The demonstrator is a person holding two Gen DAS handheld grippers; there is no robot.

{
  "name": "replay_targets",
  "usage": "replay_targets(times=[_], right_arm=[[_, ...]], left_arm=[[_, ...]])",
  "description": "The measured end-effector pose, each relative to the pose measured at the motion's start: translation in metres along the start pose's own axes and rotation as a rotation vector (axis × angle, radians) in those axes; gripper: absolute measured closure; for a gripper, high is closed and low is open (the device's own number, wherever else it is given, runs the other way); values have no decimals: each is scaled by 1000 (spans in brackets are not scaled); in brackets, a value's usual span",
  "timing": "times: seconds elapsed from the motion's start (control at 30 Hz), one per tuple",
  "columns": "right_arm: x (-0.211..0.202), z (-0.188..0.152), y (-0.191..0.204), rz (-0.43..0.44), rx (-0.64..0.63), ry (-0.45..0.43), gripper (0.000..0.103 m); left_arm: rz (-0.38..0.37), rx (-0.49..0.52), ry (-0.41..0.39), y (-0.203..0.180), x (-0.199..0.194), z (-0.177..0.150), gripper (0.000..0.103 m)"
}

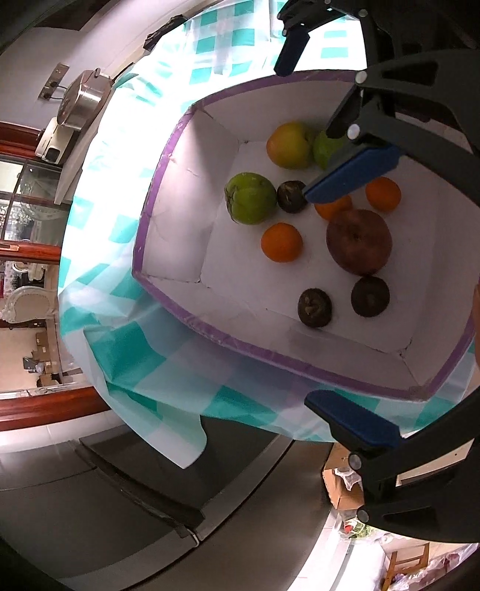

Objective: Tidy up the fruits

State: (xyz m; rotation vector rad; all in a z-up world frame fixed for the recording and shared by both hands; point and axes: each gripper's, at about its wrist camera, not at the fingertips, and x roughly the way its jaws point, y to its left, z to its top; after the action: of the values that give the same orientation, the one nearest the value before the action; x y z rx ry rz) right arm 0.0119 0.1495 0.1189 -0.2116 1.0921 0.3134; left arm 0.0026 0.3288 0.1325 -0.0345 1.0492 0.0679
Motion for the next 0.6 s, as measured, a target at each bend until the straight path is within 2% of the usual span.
replay_targets(times=[0.6], right_arm=[[2,-5,10,39,-16,47,15]], left_arm=[[-6,-36,-4,16,-6,-7,2]])
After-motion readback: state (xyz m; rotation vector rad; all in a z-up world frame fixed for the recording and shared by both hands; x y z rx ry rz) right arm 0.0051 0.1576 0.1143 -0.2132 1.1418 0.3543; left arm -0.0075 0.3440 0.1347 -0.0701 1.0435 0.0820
